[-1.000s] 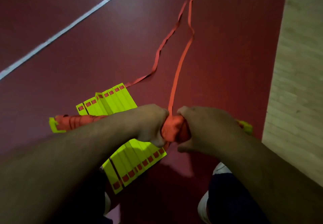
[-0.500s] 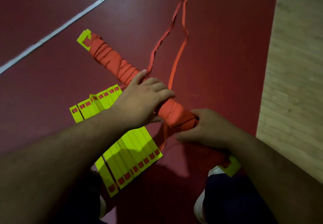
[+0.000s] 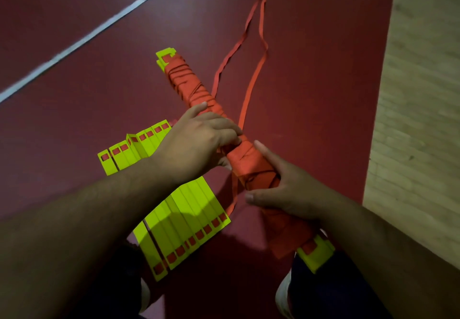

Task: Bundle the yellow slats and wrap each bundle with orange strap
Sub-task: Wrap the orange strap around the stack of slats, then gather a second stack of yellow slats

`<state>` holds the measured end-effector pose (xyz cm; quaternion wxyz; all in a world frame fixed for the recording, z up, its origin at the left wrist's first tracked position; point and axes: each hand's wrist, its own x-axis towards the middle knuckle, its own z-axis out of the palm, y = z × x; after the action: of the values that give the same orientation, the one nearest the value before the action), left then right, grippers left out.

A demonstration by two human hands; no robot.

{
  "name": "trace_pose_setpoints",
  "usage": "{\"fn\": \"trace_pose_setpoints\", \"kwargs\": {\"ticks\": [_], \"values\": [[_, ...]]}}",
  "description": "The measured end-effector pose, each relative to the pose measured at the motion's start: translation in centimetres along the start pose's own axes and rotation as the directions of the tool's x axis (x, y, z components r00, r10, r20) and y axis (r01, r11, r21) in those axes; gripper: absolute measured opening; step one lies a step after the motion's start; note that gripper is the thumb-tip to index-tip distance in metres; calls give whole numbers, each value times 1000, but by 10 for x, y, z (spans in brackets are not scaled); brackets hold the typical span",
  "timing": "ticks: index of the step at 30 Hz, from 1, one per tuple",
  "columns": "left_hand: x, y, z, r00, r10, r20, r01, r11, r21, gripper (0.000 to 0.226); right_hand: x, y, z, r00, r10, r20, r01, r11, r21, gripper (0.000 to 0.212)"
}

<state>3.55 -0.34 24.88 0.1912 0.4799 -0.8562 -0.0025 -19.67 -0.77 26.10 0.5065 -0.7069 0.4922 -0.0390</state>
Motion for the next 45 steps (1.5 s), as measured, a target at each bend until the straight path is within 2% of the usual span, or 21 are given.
{"fn": "trace_pose_setpoints", "kwargs": {"ticks": [4, 7, 11, 16, 20, 23, 27, 40, 45], "values": [[1, 2, -1, 999, -30, 28, 30, 999, 13, 50, 1, 6, -1, 999, -41, 10, 39, 992, 122, 95], [1, 5, 4, 998, -35, 54, 33, 998, 48, 48, 0, 9, 4, 1000, -14, 10, 11, 978, 207, 89], [6, 12, 11, 971, -130, 202, 111, 988, 103, 51, 2, 18, 17, 996, 47, -80, -29, 977, 213, 69], [22, 12, 21, 930, -270, 251, 241, 960, 142, 59, 11, 30, 13, 969, 139, -206, -89, 968, 236, 78], [27, 4, 33, 890, -379, 253, 375, 925, 65, 60, 21, 48, 7, 914, 239, -329, -144, 947, 289, 89], [25, 1, 46, 866, -410, 287, 418, 908, 37, 59, 39, 68, 14, 842, 311, -440, -178, 931, 318, 94], [10, -1, 69, 816, -444, 371, 469, 883, 26, 61, 60, 100, 34, 758, 389, -523, -233, 911, 339, 92], [-29, -20, 177, 605, -532, 593, 670, 742, -17, 56, 118, 214, 82, 631, 595, -497, -468, 804, 368, 92], [-36, -26, 205, 567, -533, 629, 704, 710, -33, 56, 121, 250, 94, 607, 644, -465, -506, 765, 399, 91]]}}
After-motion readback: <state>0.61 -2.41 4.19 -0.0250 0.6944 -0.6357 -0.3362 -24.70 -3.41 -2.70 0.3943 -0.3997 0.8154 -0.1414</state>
